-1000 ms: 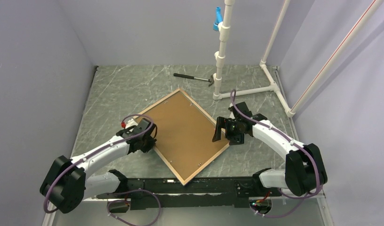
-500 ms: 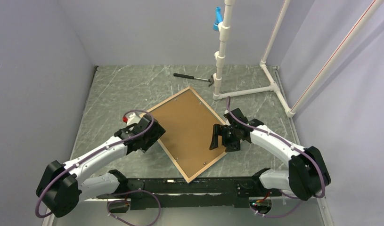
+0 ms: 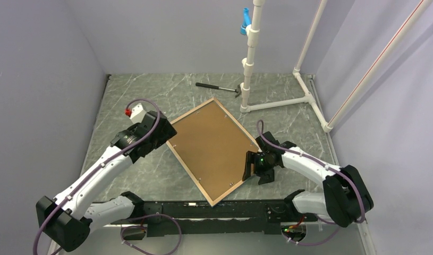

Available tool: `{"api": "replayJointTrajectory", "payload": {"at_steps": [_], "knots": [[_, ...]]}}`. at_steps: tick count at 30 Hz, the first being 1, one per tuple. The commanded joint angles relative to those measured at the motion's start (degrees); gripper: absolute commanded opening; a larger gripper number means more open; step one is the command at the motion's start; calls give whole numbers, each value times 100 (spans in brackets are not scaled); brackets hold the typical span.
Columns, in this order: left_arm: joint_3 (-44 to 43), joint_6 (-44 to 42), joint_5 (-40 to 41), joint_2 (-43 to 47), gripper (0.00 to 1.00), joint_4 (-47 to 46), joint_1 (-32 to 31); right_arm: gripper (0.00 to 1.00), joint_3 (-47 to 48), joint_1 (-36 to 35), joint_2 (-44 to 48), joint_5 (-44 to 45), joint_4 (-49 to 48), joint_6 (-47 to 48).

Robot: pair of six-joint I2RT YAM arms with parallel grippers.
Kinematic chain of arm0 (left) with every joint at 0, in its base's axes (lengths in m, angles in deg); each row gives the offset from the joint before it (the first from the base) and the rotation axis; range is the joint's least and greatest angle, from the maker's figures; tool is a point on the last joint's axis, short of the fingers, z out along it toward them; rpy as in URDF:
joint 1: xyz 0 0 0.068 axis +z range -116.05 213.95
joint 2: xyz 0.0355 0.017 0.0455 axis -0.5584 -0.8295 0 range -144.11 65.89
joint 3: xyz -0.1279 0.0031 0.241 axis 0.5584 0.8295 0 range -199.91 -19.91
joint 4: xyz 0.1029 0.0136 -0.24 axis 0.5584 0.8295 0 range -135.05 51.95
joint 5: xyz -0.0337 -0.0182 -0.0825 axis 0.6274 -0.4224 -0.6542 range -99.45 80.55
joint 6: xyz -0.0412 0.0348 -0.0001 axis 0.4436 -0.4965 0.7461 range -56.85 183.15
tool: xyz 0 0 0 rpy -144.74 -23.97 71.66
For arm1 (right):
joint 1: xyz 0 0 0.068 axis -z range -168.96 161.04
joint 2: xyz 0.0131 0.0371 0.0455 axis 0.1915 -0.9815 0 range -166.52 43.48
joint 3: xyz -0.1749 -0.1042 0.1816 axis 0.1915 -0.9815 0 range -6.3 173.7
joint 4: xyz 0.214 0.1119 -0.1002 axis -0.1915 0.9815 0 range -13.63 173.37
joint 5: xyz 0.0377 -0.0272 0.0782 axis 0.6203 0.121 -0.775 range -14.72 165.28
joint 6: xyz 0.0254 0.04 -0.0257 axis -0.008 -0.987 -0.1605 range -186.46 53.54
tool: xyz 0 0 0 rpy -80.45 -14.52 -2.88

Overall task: Put the photo into the frame
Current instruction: Adjust the photo frame at the center of the board.

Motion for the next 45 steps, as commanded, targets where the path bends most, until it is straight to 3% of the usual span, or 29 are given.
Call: {"api": "replayJointTrajectory", "payload": {"at_steps": [1,7,11,17,23,27,37,41,45], "knots": [[-6,-746,-315,329,99,92,272,76,299,-18,-368,509,-351,2],[68,-999,-598,338,99,-37,432,74,615,-8,-796,651,-646,-56],[-40,-1140,-621,144,99,81,468,61,741,-19,-1192,759,-695,90],[-2,-1252,-644,144,99,41,499,16,1043,-14,-1578,995,-548,338],[106,-1404,-752,198,99,-35,654,0,1668,-19,-1923,1765,-109,850],[161,-1530,-844,118,100,-21,794,0,2073,71,-2231,2361,95,1116],[832,-2122,-1669,-63,99,-582,1564,0,3037,523,-2792,2912,198,2143],[1225,-2308,-1944,-144,99,-802,1983,13,3397,635,-2968,2983,297,2124],[1668,-2481,-2497,-377,99,-1291,2448,60,3370,724,-2837,2609,233,1869]]}}
